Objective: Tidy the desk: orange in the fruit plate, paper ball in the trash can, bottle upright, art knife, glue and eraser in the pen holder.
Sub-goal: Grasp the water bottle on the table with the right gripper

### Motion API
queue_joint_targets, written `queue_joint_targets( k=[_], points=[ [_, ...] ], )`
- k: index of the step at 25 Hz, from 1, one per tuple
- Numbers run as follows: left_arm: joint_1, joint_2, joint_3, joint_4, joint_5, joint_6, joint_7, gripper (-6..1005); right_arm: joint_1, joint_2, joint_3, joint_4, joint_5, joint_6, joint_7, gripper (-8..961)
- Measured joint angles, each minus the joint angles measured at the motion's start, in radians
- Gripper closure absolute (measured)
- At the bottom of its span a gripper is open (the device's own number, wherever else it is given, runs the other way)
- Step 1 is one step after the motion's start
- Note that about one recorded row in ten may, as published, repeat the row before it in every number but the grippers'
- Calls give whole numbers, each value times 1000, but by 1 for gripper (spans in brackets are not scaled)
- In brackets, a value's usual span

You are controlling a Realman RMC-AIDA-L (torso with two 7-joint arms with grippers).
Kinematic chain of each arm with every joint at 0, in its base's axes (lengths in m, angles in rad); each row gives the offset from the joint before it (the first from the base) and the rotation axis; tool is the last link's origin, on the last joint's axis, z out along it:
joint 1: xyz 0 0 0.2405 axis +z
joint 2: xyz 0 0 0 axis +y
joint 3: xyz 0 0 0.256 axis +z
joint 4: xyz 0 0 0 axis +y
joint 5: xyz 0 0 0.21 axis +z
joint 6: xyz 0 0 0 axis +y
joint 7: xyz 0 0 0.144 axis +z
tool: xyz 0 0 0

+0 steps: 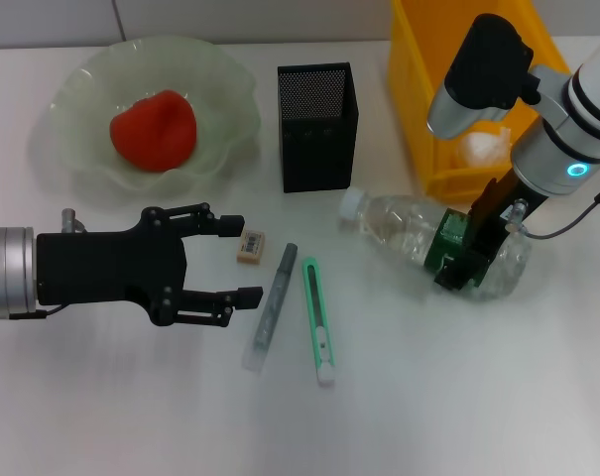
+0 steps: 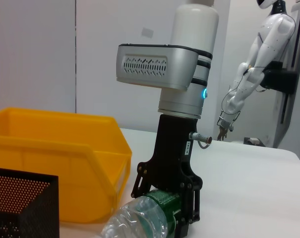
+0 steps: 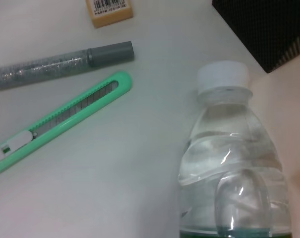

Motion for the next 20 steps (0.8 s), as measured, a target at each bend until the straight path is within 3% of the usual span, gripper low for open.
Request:
queue_joint_targets(
  k=[11, 20],
  points=[
    [2, 0, 1, 2, 0, 1, 0, 147, -11, 0, 0, -20, 5, -8, 0, 155],
    [4, 0, -1, 3, 0, 2, 0, 147, -116, -5, 2, -196, 118, -98, -45, 169]
  ],
)
